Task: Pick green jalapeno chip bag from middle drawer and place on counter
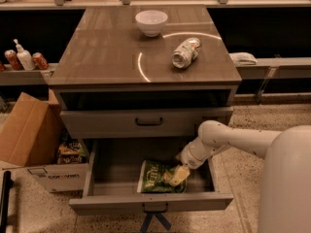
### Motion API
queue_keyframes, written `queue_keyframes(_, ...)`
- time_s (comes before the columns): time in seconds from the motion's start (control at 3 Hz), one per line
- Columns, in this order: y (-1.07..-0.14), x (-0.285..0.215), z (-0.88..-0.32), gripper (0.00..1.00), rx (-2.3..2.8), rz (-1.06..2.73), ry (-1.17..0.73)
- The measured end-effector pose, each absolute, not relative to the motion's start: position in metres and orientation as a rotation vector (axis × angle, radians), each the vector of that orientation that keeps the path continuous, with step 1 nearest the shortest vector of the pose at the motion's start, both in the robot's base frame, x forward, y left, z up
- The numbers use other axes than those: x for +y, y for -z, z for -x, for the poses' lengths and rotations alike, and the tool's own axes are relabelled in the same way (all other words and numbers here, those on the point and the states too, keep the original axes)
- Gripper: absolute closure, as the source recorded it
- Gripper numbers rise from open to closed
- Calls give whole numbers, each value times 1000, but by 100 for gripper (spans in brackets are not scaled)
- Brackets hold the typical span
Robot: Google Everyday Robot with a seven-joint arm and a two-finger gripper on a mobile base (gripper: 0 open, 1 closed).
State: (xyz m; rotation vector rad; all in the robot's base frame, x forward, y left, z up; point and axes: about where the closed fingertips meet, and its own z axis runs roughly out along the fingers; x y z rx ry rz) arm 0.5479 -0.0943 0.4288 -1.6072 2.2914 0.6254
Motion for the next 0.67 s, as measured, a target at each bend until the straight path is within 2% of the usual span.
queue_keyframes(0.33, -433, -92, -547, 9, 2280, 1618, -632)
queue_keyframes(0.67, -427, -88, -546, 0, 2284, 1644, -628)
